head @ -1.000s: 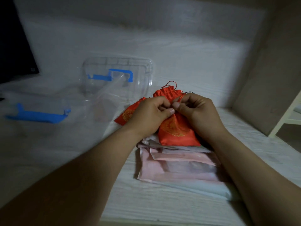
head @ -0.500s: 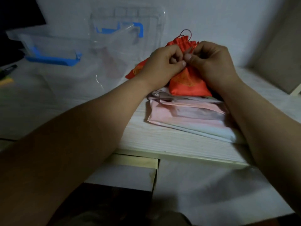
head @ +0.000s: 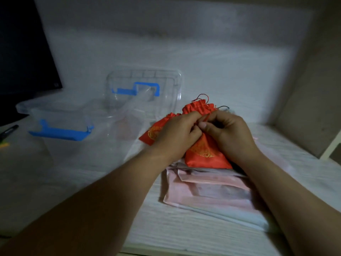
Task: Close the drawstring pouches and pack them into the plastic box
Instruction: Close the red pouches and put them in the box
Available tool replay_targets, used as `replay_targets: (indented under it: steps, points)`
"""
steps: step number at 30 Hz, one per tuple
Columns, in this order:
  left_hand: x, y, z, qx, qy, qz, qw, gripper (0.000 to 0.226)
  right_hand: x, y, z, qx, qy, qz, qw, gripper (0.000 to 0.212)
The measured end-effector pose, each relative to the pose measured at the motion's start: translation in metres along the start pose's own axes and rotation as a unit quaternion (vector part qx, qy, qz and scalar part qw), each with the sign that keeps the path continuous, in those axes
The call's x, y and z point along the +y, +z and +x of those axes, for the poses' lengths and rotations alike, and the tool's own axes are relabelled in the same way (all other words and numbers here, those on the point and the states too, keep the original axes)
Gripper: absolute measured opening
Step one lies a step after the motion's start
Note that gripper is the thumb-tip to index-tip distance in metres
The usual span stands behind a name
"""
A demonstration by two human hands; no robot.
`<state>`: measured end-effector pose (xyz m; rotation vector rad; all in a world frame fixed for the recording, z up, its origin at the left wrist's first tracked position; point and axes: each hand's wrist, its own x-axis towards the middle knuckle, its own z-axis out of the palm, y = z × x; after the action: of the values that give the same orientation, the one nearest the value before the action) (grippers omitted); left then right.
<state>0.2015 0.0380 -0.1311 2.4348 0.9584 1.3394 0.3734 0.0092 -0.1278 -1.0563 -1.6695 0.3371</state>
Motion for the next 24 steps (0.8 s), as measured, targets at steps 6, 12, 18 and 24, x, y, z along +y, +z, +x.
replay_targets:
  steps: [6, 12, 18, 24]
  points:
    - [-0.006, -0.007, 0.002, -0.047, -0.059, -0.088, 0.993, 0.007, 0.000, 0.000, 0.002, -0.006, 0.017, 0.045, 0.999, 0.011]
    - [-0.014, -0.008, 0.007, -0.072, -0.076, -0.143, 0.984, 0.014, 0.002, -0.002, 0.001, -0.007, 0.045, 0.065, 0.997, 0.010]
    - [-0.013, -0.014, 0.006, -0.120, -0.105, -0.207, 0.965, 0.007, -0.002, -0.004, 0.000, -0.013, 0.057, 0.072, 0.996, 0.018]
    - [-0.014, -0.015, 0.005, -0.136, -0.123, -0.222, 0.958, 0.009, 0.000, -0.005, 0.000, -0.012, 0.063, 0.085, 0.994, 0.021]
